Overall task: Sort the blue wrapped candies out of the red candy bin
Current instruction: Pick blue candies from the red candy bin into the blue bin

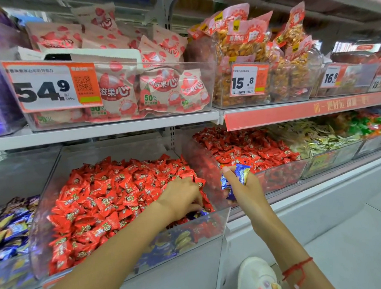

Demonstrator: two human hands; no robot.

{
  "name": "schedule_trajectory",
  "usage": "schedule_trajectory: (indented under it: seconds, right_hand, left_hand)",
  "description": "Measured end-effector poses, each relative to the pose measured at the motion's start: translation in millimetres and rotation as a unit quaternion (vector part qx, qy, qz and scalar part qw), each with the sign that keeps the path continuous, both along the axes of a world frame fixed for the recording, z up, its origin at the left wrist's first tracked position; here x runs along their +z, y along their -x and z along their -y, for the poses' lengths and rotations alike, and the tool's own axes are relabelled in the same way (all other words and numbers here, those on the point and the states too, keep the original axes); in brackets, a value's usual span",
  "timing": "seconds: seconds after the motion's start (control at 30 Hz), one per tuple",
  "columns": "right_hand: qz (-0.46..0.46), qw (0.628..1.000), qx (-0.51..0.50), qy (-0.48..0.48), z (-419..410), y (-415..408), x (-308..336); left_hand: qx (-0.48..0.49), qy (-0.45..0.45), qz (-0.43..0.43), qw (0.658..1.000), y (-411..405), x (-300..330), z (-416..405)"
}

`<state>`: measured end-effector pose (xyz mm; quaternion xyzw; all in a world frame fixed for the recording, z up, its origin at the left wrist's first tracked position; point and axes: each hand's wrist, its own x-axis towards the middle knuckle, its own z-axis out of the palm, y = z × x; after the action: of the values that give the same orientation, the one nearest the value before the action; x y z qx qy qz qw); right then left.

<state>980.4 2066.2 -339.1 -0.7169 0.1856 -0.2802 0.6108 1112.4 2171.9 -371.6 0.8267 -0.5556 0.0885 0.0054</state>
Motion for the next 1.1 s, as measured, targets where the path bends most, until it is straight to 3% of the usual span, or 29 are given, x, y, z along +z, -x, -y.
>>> schedule_trajectory:
  seconds: [0.07, 0.17, 0.3, 0.5, 0.6, 0.7, 0.8, 0.9, 1.03, 1.1]
  right_hand:
    - [-0.002, 1.0, 0.005, -0.002, -2.4, 1.5, 2.7]
    - [0.005, 1.0, 0.012, -0.007, -8.4, 2.5, 7.1]
    - [0.011, 1.0, 0.014, -0.019, -16.2, 3.7, 12.0]
    - [0.009, 1.0, 0.017, -0.014, -15.6, 5.4, 10.1]
    - [-0.003, 1.0, 0.011, -0.002, -12.1, 6.9, 7.1]
    - [-0.015, 1.0, 0.014, -0.022, -8.5, 7.6, 6.6]
    - [-0.022, 0.998, 0.026, -0.059, -10.0, 7.9, 8.2]
    - [-0.035, 0.995, 0.057, -0.068, -16.9, 7.0, 9.5]
    - [-0.054, 0.988, 0.138, -0.047, -36.6, 5.7, 13.2]
    - [-0.052, 0.979, 0.193, -0.039, -53.9, 4.7, 16.1]
  left_hand:
    - [0.036, 0.078, -0.034, 0.996, -5.4, 4.6, -16.9]
    - [0.084, 0.116, -0.083, 0.986, -9.5, 9.6, -39.9]
    - [0.043, 0.065, -0.134, 0.988, 0.3, 7.2, -40.8]
    - [0.046, -0.06, -0.017, 0.997, -3.8, -6.3, -1.1]
    - [0.051, -0.045, -0.004, 0.998, -6.7, -4.9, 8.1]
    - [0.064, 0.024, -0.104, 0.992, -15.5, -1.9, -7.0]
    - [0.05, 0.141, -0.234, 0.961, -12.6, 13.2, -33.4]
    - [0.069, 0.244, -0.342, 0.905, 9.5, 35.5, -55.5]
    - [0.113, 0.371, -0.399, 0.831, 42.9, 53.8, -86.0]
    - [0.117, 0.413, -0.392, 0.813, 56.9, 57.1, -105.0]
